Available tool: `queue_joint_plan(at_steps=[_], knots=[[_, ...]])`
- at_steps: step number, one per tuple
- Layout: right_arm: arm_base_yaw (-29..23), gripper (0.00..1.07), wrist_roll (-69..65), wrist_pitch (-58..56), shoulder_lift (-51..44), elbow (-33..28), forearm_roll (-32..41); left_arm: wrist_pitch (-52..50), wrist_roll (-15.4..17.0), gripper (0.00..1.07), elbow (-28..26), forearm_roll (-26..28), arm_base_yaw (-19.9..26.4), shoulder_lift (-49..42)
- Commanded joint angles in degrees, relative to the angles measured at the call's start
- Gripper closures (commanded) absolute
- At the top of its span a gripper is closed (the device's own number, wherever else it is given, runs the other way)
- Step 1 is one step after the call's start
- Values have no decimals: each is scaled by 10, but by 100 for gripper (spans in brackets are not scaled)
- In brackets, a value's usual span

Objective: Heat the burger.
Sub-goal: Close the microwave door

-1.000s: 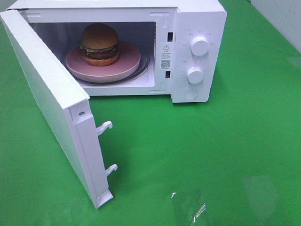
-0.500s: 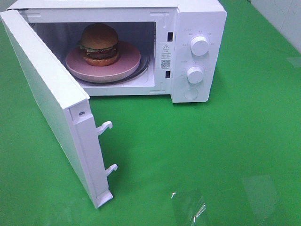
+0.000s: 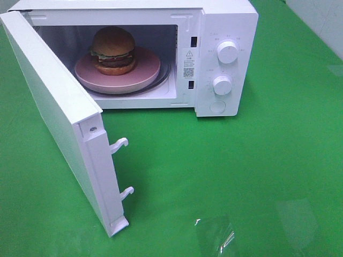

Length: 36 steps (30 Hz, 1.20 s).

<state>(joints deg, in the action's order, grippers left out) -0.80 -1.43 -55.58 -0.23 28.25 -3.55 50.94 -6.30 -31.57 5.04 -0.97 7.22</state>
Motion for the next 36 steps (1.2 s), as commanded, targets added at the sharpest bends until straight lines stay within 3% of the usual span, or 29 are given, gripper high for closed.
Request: queue_joint_plan(at_steps=[1,4,5,6,7,8,10,11,12,13,16,23,33,36], knots=[[2,31,2,5,-15,-2,-1,-40,3,35,-3,-3,0,21],[2,31,2,5,-15,-2,-1,-88,3,53,-3,-3,0,62],[2,31,2,5,-15,-2,-1,-88,3,53,-3,-3,0,62],[2,31,2,5,-15,-2,-1,-109,3,64,-3,-2,0,83],[2,31,2,5,-15,-2,-1,-109,3,64,-3,-2,0,83],[2,31,2,5,-15,-2,-1,-131,3,77,-3,-1,0,106],[2,31,2,5,-15,-2,-1,-139,3,82,-3,1,0,117],[2,31,2,5,-15,-2,-1,-160,3,95,-3,1,0,136],[2,31,2,5,-15,-2,-1,-160,3,95,-3,1,0,136],[2,31,2,5,-15,-2,-1,-194,-1,106,-2,1,0,164],[2,31,2,5,-15,-2,-1,-210,-2,107,1,1,0,174],[2,32,2,5,-15,-2,-1,-397,-2,107,50,2,0,233],[2,32,2,5,-15,-2,-1,-580,3,107,115,4,-2,304],[2,31,2,5,-15,-2,-1,-663,28,107,142,4,-2,347]])
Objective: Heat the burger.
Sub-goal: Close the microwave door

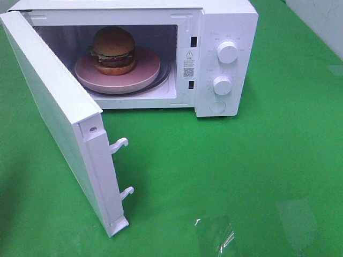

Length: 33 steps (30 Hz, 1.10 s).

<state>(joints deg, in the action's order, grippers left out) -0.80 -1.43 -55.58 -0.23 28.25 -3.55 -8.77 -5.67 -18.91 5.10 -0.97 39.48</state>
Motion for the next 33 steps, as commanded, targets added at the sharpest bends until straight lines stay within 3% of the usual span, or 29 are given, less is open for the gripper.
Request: queue_joint_plan(at_steps=[1,3,6,7,10,12,13,14,19,23,33], knots=[[2,31,2,5,-15,-2,-1,-66,22,107,15,3,-2,24],[2,31,2,5,-15,-2,-1,-125,57,107,28,-2,-2,73],[2,31,2,5,-15,-2,-1,-152,80,107,30,-14,-2,100],[2,31,2,5,-15,-2,-1,-178,107,107,30,-41,-2,129],[2,31,2,5,-15,-2,-1,-188,117,107,30,-56,-2,140],[2,31,2,5,-15,-2,-1,-242,176,107,30,-142,-2,189],[2,31,2,5,-15,-2,-1,-242,176,107,30,-142,-2,189],[2,31,2,5,-15,-2,-1,-253,201,107,30,-172,-2,206],[2,31,2,5,-15,-2,-1,-255,214,107,30,-195,-2,234],[2,31,2,5,-15,-2,-1,-302,233,107,30,-249,-2,284],[2,31,2,5,-15,-2,-1,-354,244,107,30,-264,-3,355]])
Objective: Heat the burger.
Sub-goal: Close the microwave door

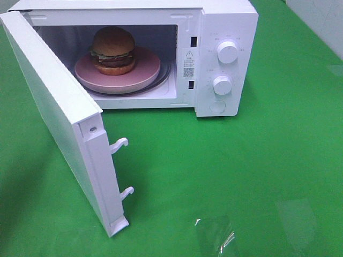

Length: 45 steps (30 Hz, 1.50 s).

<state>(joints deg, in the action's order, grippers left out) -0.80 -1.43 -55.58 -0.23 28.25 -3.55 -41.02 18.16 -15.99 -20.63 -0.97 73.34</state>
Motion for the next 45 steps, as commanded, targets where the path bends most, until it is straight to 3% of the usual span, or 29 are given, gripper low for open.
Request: queue_joint_plan(at_steps=[1,5,6,11,20,28,31,38,45], knots=[[2,31,2,5,-15,-2,-1,-37,5,107,1,-6,-6,22],[2,31,2,5,-15,-2,-1,-40,-11,107,-9,0,-38,53],[2,31,2,5,-15,-2,-1,-39,-32,107,-13,18,-57,62],[2,32,2,5,-15,-2,-1,-49,-59,107,-21,85,-98,88],[2,32,2,5,-15,-2,-1,-47,-60,107,-53,92,-145,127],[2,32,2,5,-15,-2,-1,-33,-71,107,-116,133,-217,180],[2,32,2,5,-15,-2,-1,-33,-76,107,-121,138,-223,187],[2,32,2,5,-15,-2,-1,-30,-116,107,-174,199,-275,229],[2,32,2,5,-15,-2,-2,-17,-118,107,-229,236,-304,266]])
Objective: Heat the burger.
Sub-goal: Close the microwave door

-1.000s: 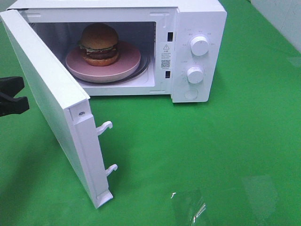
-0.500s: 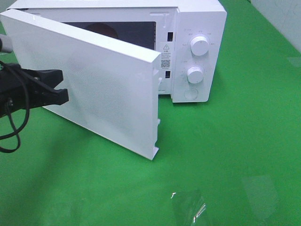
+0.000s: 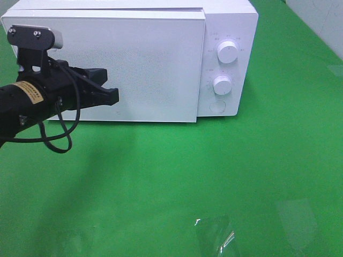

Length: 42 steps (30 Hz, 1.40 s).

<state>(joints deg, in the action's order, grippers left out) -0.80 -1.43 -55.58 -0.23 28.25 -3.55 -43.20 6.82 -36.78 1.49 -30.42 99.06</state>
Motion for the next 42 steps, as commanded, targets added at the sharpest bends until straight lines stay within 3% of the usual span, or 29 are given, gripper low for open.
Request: queue_joint_plan(at_steps=[1,9,25,29,37,42], knots=[[2,32,2,5,-15,-2,-2,5,-5,107,-21,15,-9,9],[2,32,1,5,-15,-2,-2,36,-6,107,-92,21,-17,47],[2,32,1,5,-15,-2,-2,65,-7,107,-181,22,-37,99],[2,32,0,5,-15,-2,-2,65,-30,107,-207,42,-50,118],[2,32,0,5,-15,-2,-2,92,-34,107,-250,65,-53,142],[2,32,0,5,-15,-2,-2,115,-68,107,-288,78,-53,148]])
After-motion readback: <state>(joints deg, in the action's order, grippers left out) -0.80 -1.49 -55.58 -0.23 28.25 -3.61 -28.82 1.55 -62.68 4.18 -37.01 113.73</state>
